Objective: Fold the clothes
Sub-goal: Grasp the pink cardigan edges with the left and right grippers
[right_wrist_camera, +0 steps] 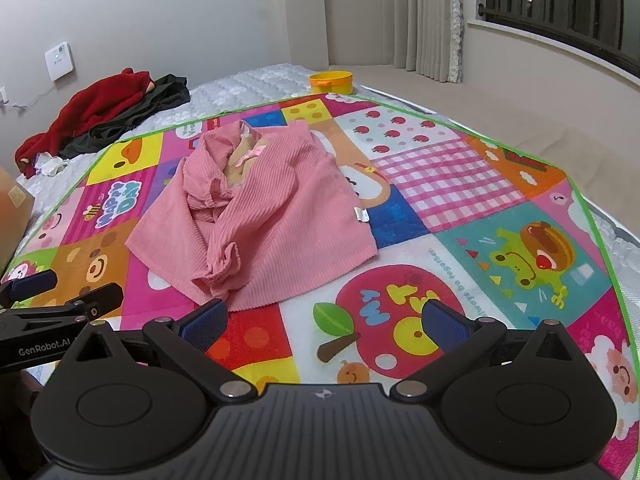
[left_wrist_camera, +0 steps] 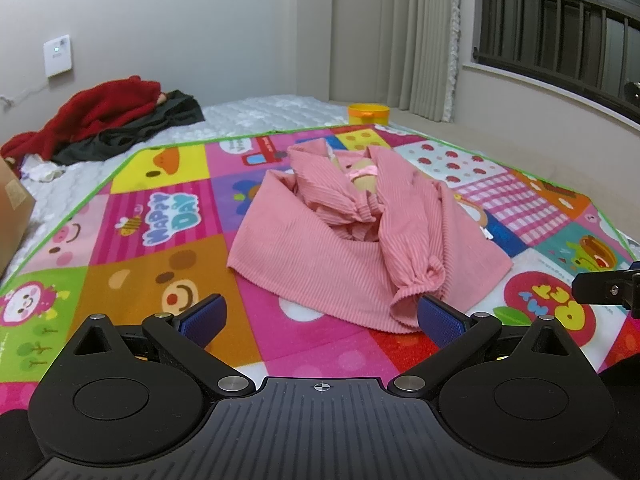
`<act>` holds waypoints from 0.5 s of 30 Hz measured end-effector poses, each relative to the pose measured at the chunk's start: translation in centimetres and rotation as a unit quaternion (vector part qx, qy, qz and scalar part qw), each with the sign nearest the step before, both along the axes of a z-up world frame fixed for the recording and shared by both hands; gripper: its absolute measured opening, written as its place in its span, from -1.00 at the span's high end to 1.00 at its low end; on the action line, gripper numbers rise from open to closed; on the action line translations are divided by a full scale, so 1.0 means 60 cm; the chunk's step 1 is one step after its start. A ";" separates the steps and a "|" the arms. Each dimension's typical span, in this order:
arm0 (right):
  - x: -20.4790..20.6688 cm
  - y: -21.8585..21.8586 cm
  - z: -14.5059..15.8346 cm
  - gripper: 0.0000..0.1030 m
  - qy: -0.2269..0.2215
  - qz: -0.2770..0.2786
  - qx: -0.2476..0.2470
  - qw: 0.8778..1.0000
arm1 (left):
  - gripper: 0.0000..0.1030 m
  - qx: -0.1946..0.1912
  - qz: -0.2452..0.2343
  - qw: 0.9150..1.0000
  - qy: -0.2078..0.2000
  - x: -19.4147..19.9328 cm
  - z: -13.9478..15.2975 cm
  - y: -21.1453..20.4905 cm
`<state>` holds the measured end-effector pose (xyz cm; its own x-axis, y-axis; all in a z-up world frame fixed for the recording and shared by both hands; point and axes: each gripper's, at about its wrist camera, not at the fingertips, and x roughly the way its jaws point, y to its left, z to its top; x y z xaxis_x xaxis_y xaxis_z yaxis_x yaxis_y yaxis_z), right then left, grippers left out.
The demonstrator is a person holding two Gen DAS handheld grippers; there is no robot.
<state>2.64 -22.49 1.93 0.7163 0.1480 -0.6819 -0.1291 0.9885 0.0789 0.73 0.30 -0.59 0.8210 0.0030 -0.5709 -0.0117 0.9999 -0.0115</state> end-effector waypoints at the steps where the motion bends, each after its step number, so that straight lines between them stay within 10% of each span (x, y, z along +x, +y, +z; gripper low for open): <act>1: 0.001 0.000 0.000 -1.00 0.001 0.001 0.000 1.000 | -1.00 0.000 0.000 1.000 0.000 0.000 0.000 0.000; 11: 0.034 -0.021 -0.010 -1.00 0.060 0.046 0.062 0.995 | -1.00 -0.014 -0.015 0.999 0.037 0.019 -0.011 0.000; 15: 0.088 -0.035 -0.021 -1.00 0.088 0.076 0.099 0.988 | -1.00 -0.075 -0.040 0.993 0.082 0.068 -0.020 0.018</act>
<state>7.91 -24.60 0.66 0.5479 0.3876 -0.7413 -0.2410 0.9217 0.3038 4.83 1.37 -1.79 0.7119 -0.1528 -0.6855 0.0536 0.9850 -0.1639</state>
